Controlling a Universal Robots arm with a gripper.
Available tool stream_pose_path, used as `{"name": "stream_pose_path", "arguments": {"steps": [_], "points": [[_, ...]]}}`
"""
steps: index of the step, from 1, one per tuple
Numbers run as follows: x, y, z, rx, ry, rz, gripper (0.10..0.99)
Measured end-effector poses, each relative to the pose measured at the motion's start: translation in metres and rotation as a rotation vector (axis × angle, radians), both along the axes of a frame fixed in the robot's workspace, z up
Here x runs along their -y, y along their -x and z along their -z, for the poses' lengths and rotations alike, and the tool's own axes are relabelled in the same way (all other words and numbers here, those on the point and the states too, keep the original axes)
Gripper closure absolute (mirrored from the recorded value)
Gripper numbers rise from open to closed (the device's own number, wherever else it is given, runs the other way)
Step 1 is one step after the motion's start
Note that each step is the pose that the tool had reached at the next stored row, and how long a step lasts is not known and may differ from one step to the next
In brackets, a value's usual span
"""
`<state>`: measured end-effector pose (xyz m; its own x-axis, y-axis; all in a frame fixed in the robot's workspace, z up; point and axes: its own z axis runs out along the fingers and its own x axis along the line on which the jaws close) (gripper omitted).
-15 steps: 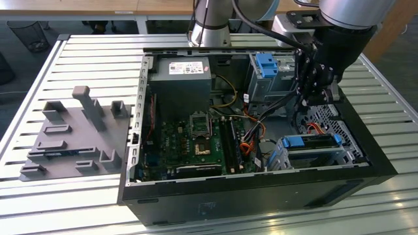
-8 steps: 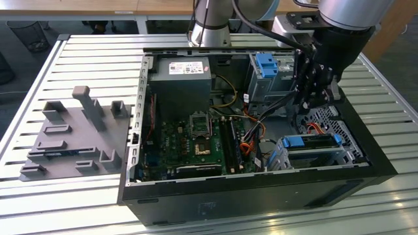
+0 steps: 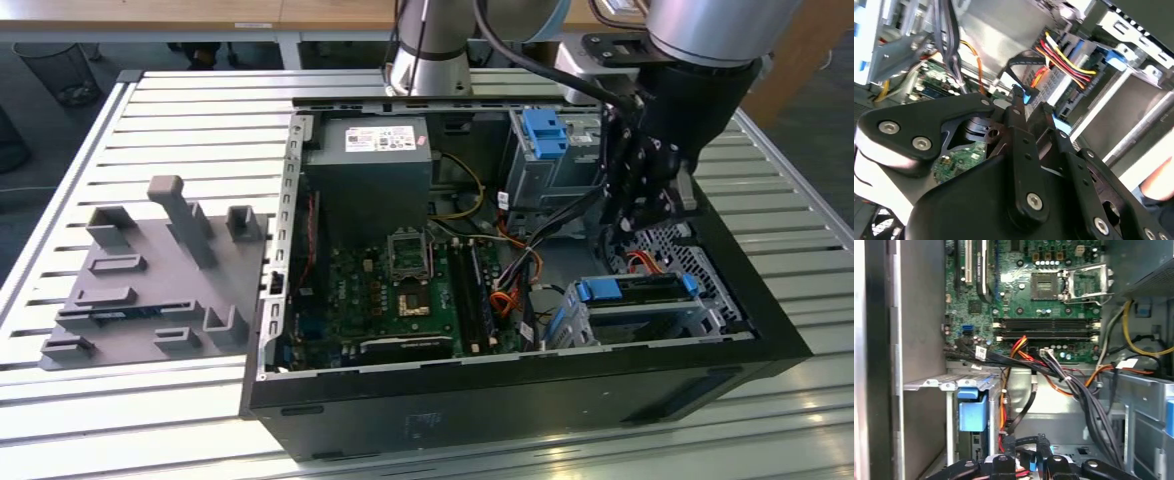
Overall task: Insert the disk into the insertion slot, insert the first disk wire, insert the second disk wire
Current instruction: 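Insert the second disk wire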
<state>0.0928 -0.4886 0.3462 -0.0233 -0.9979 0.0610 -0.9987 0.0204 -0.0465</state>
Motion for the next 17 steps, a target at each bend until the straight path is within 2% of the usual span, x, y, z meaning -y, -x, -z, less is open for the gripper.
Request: {"name": "stream_pose_path", "arguments": {"steps": [3, 6, 7, 8, 9, 10, 12, 14, 16, 17], "points": [[-0.0014, -0.0002, 0.0011, 0.0000, 0.033, 0.001, 0.780], [-0.0026, -0.0005, 0.0022, 0.0000, 0.055, 0.001, 0.792], [-0.0029, -0.0005, 0.0025, -0.0001, 0.058, 0.002, 0.859], [-0.0030, -0.0007, 0.0029, 0.0000, 0.059, 0.002, 0.859], [-0.0031, -0.0007, 0.0030, 0.0000, 0.059, 0.002, 0.922], [-0.0031, -0.0008, 0.0031, 0.0000, 0.060, 0.001, 0.922], [-0.0031, -0.0009, 0.0033, 0.0000, 0.054, 0.001, 0.937], [-0.0026, -0.0009, 0.0033, 0.0000, 0.035, 0.001, 0.937], [-0.0015, -0.0009, 0.0034, 0.0000, 0.008, 0.001, 0.937], [-0.0007, -0.0009, 0.0034, 0.0000, 0.002, 0.001, 0.937]]}}
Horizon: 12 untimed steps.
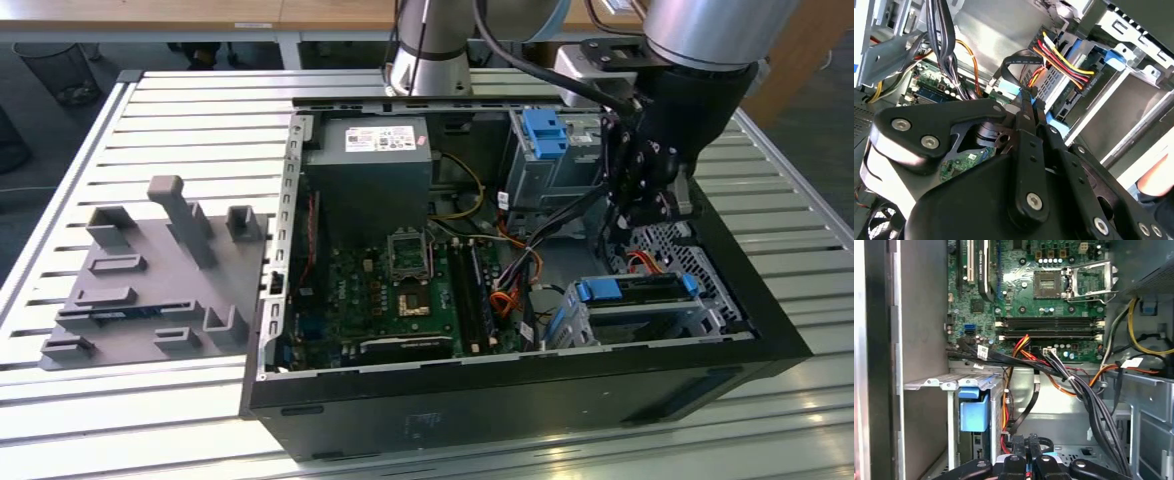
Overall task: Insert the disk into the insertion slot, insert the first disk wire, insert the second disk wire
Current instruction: 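Insert the second disk wire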
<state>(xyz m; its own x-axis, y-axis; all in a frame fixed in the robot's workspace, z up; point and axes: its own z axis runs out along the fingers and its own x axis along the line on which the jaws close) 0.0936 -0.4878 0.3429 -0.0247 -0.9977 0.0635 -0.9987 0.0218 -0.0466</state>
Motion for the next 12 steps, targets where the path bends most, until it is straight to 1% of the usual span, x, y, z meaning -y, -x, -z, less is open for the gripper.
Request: {"name": "stream_pose_path", "arguments": {"steps": [4, 9, 10, 11, 12], "points": [[0.0035, 0.0000, 0.0000, -0.0001, 0.000, 0.000, 0.937], [0.0122, 0.0000, 0.0004, -0.0001, -0.001, 0.000, 0.937], [0.0134, 0.0000, 0.0005, -0.0001, -0.002, 0.000, 0.937], [0.0146, -0.0001, 0.0007, -0.0001, -0.009, 0.000, 0.937], [0.0157, -0.0001, 0.0008, 0.0000, -0.021, 0.000, 0.937]]}}
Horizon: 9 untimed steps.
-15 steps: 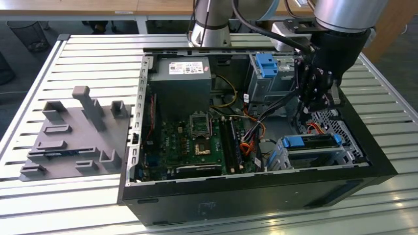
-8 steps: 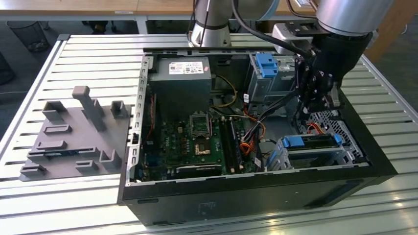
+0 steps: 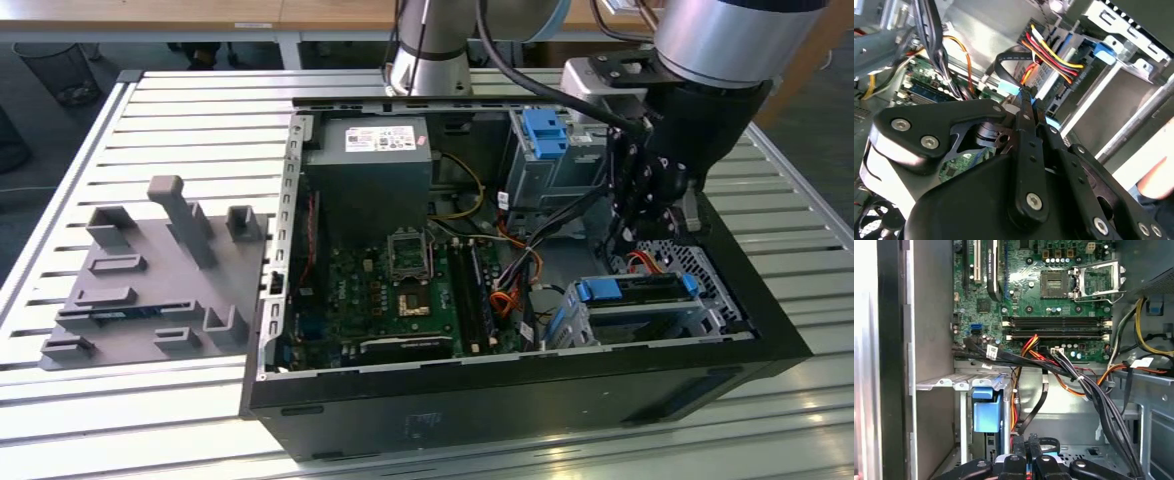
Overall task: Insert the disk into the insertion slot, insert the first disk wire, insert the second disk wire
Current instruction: 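Insert the second disk wire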
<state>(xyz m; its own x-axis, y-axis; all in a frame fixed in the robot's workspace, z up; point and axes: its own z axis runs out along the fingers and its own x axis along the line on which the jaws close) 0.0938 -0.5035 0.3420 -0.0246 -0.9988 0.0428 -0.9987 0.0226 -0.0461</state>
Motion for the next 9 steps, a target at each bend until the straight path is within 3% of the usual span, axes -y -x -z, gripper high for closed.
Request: {"name": "stream_pose_path", "arguments": {"steps": [3, 4, 9], "points": [[0.0037, -0.0001, 0.0003, 0.0000, -0.051, 0.000, 0.937], [0.0050, 0.0000, 0.0005, 0.0000, -0.061, 0.000, 0.937], [0.0114, -0.0001, 0.0010, -0.0001, -0.063, 0.000, 0.937]]}}
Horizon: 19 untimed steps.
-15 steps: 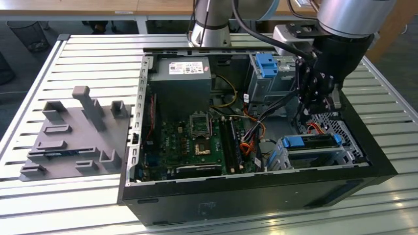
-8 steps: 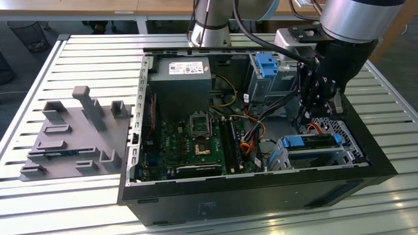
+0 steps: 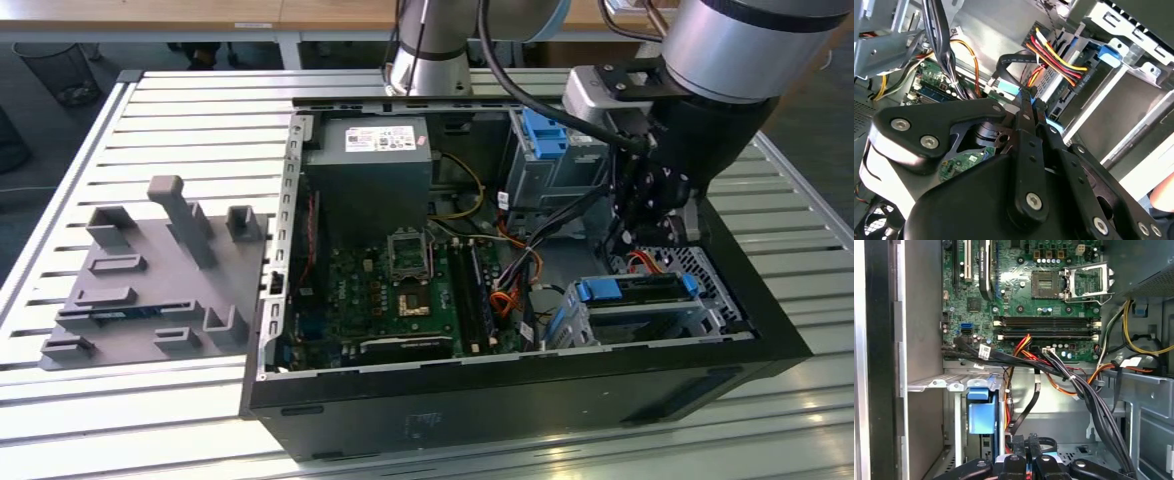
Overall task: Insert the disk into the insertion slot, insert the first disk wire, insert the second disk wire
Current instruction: 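Insert the second disk wire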
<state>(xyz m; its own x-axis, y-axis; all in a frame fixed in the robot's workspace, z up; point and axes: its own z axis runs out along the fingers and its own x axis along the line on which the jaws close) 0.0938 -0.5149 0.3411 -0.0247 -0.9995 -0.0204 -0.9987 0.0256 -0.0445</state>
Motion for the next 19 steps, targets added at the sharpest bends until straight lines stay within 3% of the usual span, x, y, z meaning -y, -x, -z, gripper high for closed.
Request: {"name": "stream_pose_path", "arguments": {"steps": [9, 11, 14, 19], "points": [[0.0125, 0.0000, 0.0009, 0.0000, -0.003, 0.000, 0.937], [0.0158, 0.0000, 0.0011, 0.0000, -0.017, 0.000, 0.937], [0.0198, 0.0000, 0.0014, 0.0001, -0.048, 0.000, 0.937], [0.0269, 0.0000, 0.0019, 0.0000, -0.053, 0.000, 0.937]]}}
